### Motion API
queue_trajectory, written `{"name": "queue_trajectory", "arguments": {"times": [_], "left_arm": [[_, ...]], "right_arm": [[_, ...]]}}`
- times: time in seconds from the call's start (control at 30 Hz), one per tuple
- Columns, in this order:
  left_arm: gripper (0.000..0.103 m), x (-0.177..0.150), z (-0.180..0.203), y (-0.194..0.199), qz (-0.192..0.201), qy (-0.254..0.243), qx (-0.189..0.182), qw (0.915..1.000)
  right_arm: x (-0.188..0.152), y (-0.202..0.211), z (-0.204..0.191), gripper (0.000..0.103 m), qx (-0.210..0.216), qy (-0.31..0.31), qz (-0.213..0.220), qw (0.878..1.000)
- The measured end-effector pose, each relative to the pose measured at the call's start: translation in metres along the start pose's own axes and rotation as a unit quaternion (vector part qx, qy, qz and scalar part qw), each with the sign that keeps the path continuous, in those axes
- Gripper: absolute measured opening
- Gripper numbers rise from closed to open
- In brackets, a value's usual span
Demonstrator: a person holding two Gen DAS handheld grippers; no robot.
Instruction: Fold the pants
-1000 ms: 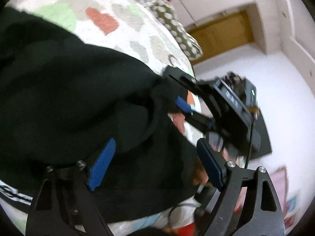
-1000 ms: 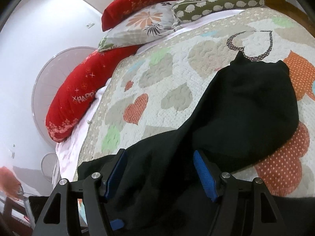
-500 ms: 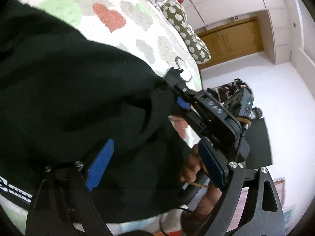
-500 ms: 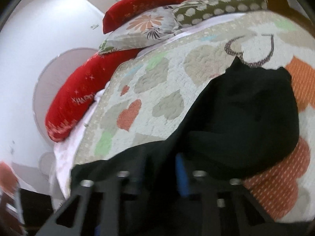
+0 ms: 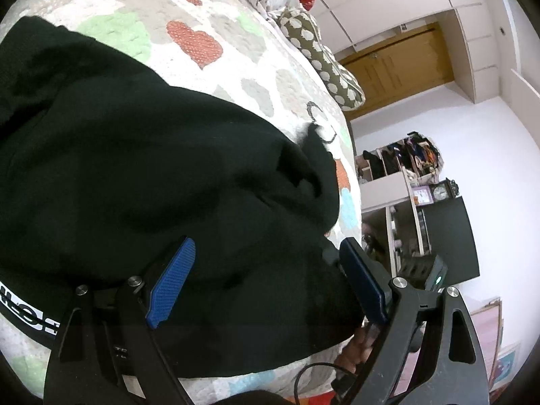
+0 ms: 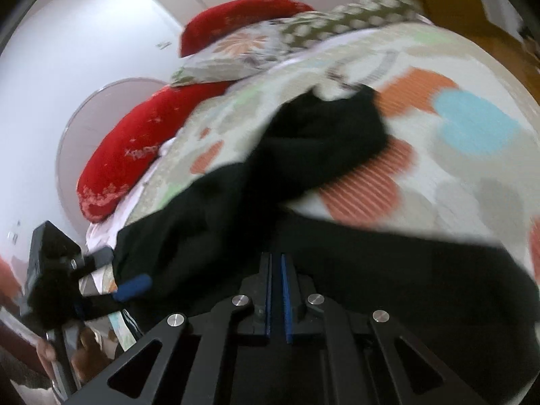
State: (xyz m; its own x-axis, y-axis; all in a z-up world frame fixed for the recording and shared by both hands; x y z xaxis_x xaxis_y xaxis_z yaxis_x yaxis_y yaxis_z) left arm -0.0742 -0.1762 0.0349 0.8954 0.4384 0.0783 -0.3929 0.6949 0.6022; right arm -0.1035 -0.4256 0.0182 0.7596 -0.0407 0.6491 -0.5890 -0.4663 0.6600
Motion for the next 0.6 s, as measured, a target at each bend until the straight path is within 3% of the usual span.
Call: {"name": "queue_trajectory", "arguments": {"times": [0.07,0.17,0.23,0.27,0.37,0.47,0.6], "left_arm": [[0.087,-0.001,0.005,-0.002,0.002,-0.009,0.0,1.0],[0.087,-0.004,0.011,-0.005,0.008,-0.023,0.004,0.9997],[0.087,-0.007,0.013,-0.008,0.003,-0.028,0.001,0.9996],[0.087,-0.008,0.014,-0.008,0.0,-0.031,0.001,0.9995],[0.087,-0.011,0.016,-0.006,0.004,-0.044,0.004,0.999],[0.087,-0.011,0.016,-0.001,0.013,-0.054,0.005,0.9984],[0.087,-0.006,0.013,0.002,0.017,-0.055,0.003,0.9983]], "right_arm": [[-0.01,0.011,0.011,0.005,-0.028,-0.011,-0.005,1.0],[0.005,0.033,0.021,0.014,-0.027,-0.037,0.049,0.998],[0.029,0.031,0.022,0.059,-0.059,-0.023,0.04,0.997],[0.044,0.026,0.021,0.065,-0.069,-0.008,0.033,0.997],[0.086,0.004,0.016,0.069,-0.071,0.021,0.032,0.997],[0.12,-0.038,0.012,0.07,-0.071,0.03,-0.001,0.997],[0.145,-0.098,0.02,0.07,-0.114,0.051,-0.05,0.991]]}}
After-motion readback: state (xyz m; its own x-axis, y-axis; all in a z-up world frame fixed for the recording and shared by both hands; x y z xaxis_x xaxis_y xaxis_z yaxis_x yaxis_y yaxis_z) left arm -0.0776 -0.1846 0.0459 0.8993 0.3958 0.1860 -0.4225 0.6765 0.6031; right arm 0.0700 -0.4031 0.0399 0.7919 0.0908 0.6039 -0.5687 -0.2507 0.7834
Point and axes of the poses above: each gripper's, at about its wrist camera, not at the fingertips, and y roughly against the way its jaws point, z to its right, x to its top, the point moved 3 cm from there along -y, roughly the way its jaws point, and after that the axes turned 15 degrees about y, right-handed, at the moved point
